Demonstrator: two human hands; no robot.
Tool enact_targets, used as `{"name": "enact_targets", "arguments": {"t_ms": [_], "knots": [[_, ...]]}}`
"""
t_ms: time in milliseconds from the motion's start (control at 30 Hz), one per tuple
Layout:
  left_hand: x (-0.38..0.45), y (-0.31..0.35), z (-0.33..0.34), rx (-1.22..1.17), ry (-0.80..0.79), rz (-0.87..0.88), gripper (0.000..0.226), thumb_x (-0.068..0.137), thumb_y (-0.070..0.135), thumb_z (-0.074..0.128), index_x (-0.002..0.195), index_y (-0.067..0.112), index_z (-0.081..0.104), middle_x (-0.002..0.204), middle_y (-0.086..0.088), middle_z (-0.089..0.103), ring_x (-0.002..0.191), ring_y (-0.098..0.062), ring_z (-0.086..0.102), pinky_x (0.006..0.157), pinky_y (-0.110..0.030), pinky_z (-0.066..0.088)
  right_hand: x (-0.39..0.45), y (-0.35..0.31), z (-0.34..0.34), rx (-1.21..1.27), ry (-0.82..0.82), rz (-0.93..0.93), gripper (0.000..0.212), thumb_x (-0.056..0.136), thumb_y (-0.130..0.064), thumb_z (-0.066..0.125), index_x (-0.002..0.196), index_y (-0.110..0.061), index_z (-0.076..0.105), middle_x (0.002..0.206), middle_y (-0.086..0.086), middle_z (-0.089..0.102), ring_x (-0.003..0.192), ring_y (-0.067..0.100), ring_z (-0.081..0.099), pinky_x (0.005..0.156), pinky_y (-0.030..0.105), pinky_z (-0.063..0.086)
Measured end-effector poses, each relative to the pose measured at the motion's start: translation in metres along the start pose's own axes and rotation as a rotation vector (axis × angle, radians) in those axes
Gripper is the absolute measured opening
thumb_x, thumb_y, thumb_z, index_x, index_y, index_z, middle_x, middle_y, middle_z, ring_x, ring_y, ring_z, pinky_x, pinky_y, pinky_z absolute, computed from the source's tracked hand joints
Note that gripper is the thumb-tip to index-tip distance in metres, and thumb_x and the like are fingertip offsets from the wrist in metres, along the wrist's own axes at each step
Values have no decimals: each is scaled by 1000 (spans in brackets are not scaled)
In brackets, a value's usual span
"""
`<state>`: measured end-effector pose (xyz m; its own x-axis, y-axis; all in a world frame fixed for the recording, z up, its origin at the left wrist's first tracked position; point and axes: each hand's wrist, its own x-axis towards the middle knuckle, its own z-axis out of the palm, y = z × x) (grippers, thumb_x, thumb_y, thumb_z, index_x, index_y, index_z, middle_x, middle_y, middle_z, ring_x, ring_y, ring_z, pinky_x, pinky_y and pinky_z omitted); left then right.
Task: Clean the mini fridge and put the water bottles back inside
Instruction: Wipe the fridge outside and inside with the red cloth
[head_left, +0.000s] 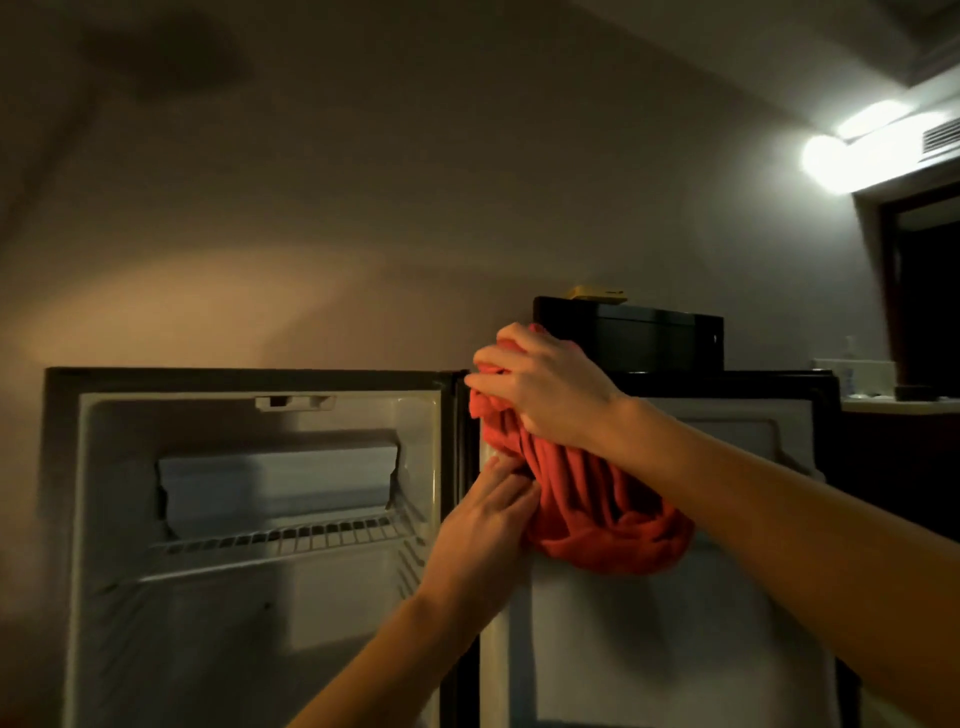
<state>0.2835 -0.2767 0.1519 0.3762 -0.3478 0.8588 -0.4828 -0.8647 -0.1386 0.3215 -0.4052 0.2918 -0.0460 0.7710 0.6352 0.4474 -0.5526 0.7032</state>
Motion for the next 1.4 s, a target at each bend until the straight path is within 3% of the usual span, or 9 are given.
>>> {"name": "enact_targets", "arguments": {"t_ms": [367, 500, 600, 667, 733, 867, 1067, 1200, 1400], "knots": [[-2, -4, 2, 14, 62, 25, 33, 93, 36, 54, 123, 26, 62, 129, 7, 59, 134, -10, 40, 108, -26, 39, -23, 21, -12, -42, -165, 29, 47, 74, -6, 61, 118, -20, 68, 116, -3, 65, 111, 25, 51, 92, 43, 47], [-2, -1, 2, 20, 76, -13, 38, 85, 31, 67, 122, 21, 63, 127, 2, 61, 133, -14, 41, 104, -30, 44, -71, 48, -24, -73, -189, 111, 54, 75, -9, 40, 122, -13, 66, 120, 5, 64, 110, 32, 51, 90, 47, 50], [-1, 2, 4, 29, 79, -42, 38, 83, 28, 71, 119, 19, 64, 122, 2, 63, 128, -12, 41, 101, -30, 45, -94, 48, -20, -120, -213, 171, 61, 72, -7, 54, 132, -5, 57, 131, 15, 55, 117, 35, 45, 93, 50, 51], [0, 3, 7, 33, 90, -47, 37, 82, 27, 72, 117, 19, 65, 120, 2, 63, 126, -11, 41, 99, -29, 45, -100, 40, -11, -110, -227, 212, 73, 69, -26, 63, 136, -2, 52, 135, 19, 46, 121, 35, 40, 97, 48, 48], [1, 4, 10, 51, 95, -45, 36, 81, 27, 72, 116, 19, 65, 119, 2, 63, 124, -10, 42, 99, -26, 43, -101, 31, -1, -97, -190, 239, 76, 73, -39, 54, 138, 0, 48, 136, 21, 41, 122, 35, 38, 102, 46, 42], [1, 5, 15, 60, 116, -66, 33, 82, 28, 70, 114, 18, 65, 116, 1, 64, 123, -11, 43, 100, -28, 43, -108, 29, 16, -155, -189, 182, 59, 97, -30, 35, 148, -1, 31, 145, 24, 34, 129, 39, 33, 112, 49, 29], [0, 5, 19, 31, 137, -87, 35, 91, 46, 48, 115, 25, 61, 123, 8, 55, 125, -9, 44, 96, -23, 41, -151, 64, 9, -105, -92, 351, 59, 77, -4, 71, 134, -5, 55, 127, 21, 57, 118, 40, 52, 86, 52, 55], [0, 7, 25, 45, 130, -136, 39, 89, 52, 53, 116, 25, 59, 125, 5, 52, 124, -14, 47, 94, -28, 46, -179, 84, -6, -108, -194, 495, 54, 80, -6, 70, 132, -3, 56, 128, 23, 56, 121, 42, 48, 90, 54, 52], [1, 10, 28, 91, 85, -177, 43, 85, 53, 62, 113, 21, 59, 119, 2, 54, 121, -16, 48, 92, -30, 52, -155, 51, 5, 21, -95, 587, 58, 89, -28, 62, 140, -6, 47, 134, 21, 45, 125, 42, 41, 86, 51, 54]]}}
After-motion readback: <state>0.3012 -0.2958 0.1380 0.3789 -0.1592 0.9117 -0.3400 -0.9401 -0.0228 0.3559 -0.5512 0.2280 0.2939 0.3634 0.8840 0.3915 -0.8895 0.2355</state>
